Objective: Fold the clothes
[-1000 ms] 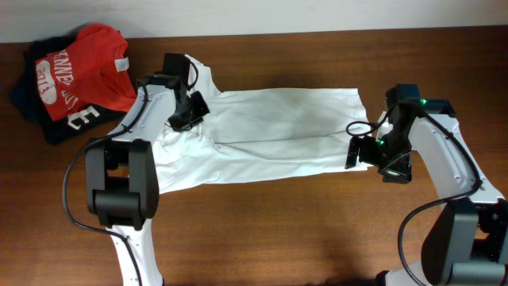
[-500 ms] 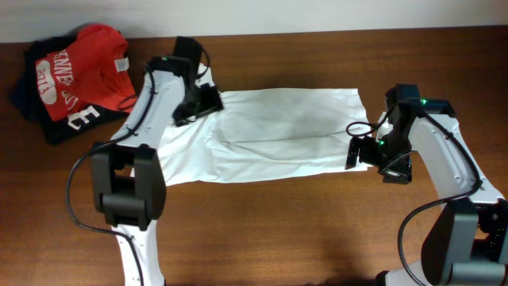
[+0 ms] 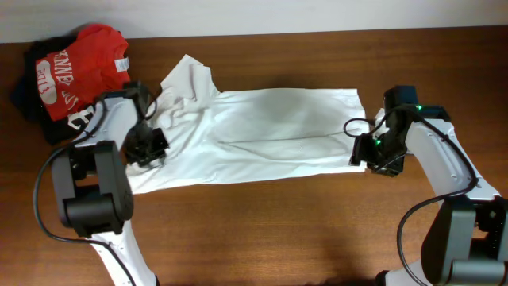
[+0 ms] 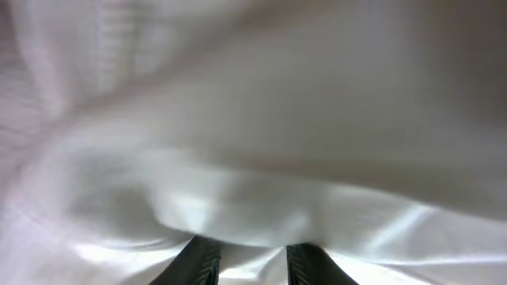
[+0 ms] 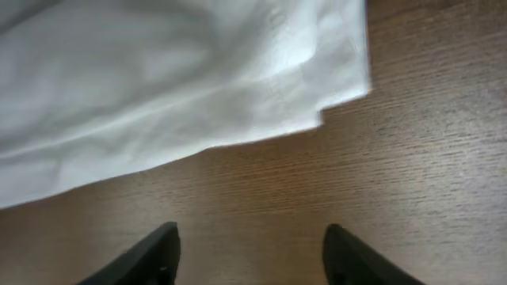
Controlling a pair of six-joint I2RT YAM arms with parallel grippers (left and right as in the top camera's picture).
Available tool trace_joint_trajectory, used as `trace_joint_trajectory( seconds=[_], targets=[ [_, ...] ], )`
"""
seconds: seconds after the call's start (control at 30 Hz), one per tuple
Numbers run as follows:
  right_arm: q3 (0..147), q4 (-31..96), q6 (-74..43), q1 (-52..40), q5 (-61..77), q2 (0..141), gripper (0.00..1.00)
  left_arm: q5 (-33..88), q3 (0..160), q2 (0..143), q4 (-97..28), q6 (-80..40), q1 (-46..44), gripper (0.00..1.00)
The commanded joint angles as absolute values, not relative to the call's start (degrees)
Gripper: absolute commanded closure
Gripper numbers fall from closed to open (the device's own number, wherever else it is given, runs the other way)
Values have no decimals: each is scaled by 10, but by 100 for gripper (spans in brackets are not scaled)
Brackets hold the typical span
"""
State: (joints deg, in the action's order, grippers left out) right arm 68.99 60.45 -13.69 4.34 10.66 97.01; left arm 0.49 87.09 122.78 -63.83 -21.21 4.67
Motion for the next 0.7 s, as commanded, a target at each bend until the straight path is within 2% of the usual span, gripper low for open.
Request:
trace_joint_trajectory(
  seconds=[0.0,0.1,0.17,0.23,0.27,0.3,0.37,0.43,0.67],
  targets=[
    [687,606,-138,44,110,969,31,-154,844,1258,-689,-307,111,73],
    [687,606,-138,44,142,969,20,-163,844,1250,-715,-306,129,72],
    [687,604,-137,42,166,969,18,-162,845,1224,-724,-306,122,71],
    [687,590,-137,25,172,969,18,-148,845,1182,-722,-306,115,60],
    [687,569,-140,3,178,969,27,-120,845,1153,-718,-306,114,49],
    [687,552,-143,-16,176,969,35,-107,845,1141,-718,-306,114,20],
    [687,529,-187,-47,132,969,39,-98,845,1135,-722,-305,114,14],
    [684,520,-207,-72,97,975,50,-96,844,1135,-729,-306,114,13],
    [682,492,-217,-76,116,1075,50,-97,844,1135,-727,-305,114,13]
  ],
)
